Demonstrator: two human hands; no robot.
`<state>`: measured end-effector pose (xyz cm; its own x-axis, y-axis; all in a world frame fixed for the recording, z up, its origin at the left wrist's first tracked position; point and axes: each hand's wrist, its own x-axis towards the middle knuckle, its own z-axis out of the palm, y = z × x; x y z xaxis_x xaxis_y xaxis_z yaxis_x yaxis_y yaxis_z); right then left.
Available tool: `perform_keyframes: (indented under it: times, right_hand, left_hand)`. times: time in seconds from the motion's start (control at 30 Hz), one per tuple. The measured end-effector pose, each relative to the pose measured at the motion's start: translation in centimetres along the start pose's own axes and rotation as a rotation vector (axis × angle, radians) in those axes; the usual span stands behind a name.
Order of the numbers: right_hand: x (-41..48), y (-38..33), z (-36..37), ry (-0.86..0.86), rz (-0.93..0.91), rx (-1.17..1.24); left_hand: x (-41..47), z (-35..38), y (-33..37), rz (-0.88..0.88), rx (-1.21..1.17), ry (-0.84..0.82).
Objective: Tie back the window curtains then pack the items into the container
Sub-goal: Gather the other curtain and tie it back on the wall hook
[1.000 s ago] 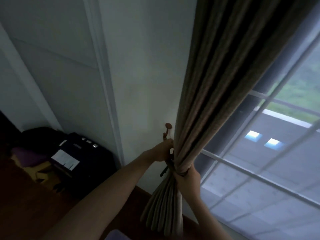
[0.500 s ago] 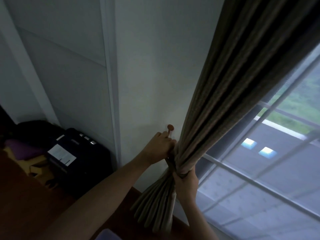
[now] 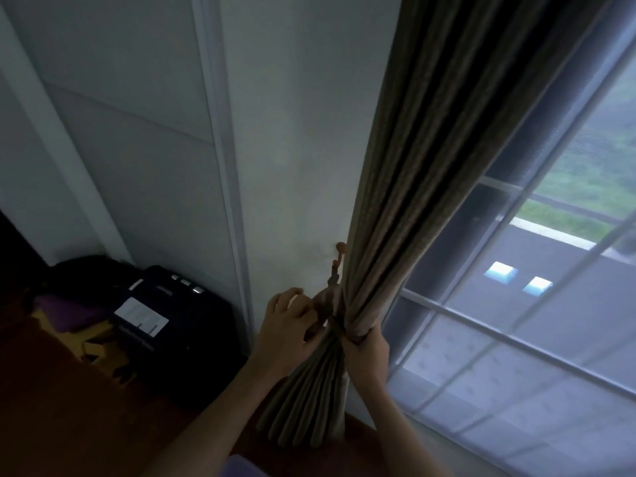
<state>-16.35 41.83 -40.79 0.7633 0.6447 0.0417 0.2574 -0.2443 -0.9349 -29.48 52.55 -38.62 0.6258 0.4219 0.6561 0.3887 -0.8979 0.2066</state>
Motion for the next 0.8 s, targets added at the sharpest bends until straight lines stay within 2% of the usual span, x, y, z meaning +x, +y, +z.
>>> perform_keyframes:
  times: [0.2, 0.37, 0.47, 0.6, 0.73, 0.8]
  right_hand:
    - [-0.3, -0.7, -1.3, -0.016, -0.021, -0.054]
    - [-1.9, 0.1, -1.4, -0.079, -0.034, 0.017]
    - [-3.3, 0.1, -0.8, -0.09, -0.062, -0.002]
    - [-3.4, -2.3, -1.3, -0.027, -0.182, -0.326]
    - [-3.0, -1.8, -1.6, -0.11, -0.198, -0.585]
    - [-3.0, -1.5, -1.8, -0.113, -0.214, -0.619]
  left_hand:
    - [-3.0, -0.7, 1.8, -0.033, 0.016, -0.117]
    - [-5.9, 0.4, 1.6, -0.157, 0.065, -0.19]
    - [-7.6, 1.1, 3.3, -0.167, 0.03, -0.266]
    - [-9.2, 1.7, 5.2, -0.101, -0.002, -0.319]
    - [-9.4, 2.2, 6.3, -0.008, 0.042, -0.419]
    - [-9.6, 2.7, 6.4, 0.064, 0.059, -0.446]
